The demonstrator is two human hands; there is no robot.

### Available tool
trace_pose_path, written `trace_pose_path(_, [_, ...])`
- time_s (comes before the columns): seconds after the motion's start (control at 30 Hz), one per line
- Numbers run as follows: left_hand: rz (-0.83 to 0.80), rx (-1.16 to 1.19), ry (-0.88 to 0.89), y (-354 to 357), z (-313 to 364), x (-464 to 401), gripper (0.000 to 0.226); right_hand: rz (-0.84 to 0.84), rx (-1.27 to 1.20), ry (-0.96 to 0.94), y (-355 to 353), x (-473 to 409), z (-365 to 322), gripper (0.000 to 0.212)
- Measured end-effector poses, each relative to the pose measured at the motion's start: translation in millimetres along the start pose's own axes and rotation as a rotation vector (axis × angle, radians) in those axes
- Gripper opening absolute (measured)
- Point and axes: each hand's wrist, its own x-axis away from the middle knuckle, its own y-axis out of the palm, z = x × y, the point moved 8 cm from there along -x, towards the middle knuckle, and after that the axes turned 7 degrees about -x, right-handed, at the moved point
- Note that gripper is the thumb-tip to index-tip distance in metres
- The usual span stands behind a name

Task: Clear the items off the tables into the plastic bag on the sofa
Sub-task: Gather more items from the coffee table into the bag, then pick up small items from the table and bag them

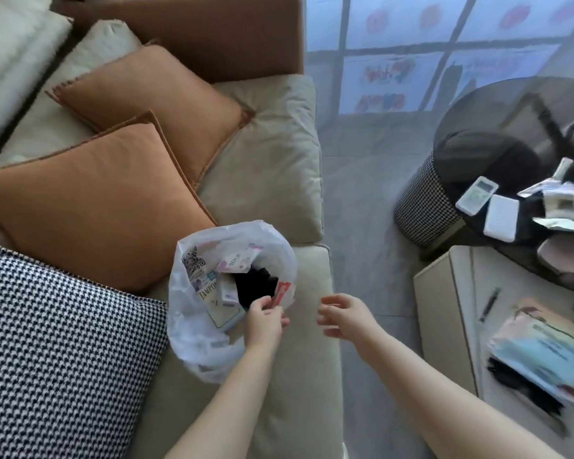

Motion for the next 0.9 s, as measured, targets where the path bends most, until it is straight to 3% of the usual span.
trace_pose_path(0.13, [-0.132, -0.115, 0.066, 63.0, -6.3, 52.7, 0.03, 0.067, 0.029, -0.039, -58.8, 32.1, 18.7, 0.026])
trace_pose_path(0.2, [-0.195, -0.21, 0.103, 95.0, -16.0, 80.4, 0.027, 0.123, 0.164, -0.104, -93.5, 52.7, 30.6, 0.026])
trace_pose_path(0.3, [-0.291, -0.418, 0.178, 143.2, -33.9, 125.8, 0.025, 0.216, 0.423, -0.172, -150.1, 89.3, 56.9, 0.024])
trace_pose_path(0.43, [-0.375, -0.805, 0.339, 204.5, -63.1, 189.7, 0.025, 0.317, 0.553, -0.122, -226.5, 140.6, 110.9, 0.022])
trace_pose_path(0.7, [-0.56, -1.185, 0.556, 310.7, -130.5, 299.3, 0.026, 0.557, 0.49, 0.027, -364.0, 235.2, 232.3, 0.024])
trace_pose_path(0.9, [-0.633, -1.358, 0.621, 368.4, -179.0, 343.1, 0.031, 0.623, 0.41, 0.118, -428.6, 281.1, 320.3, 0.022])
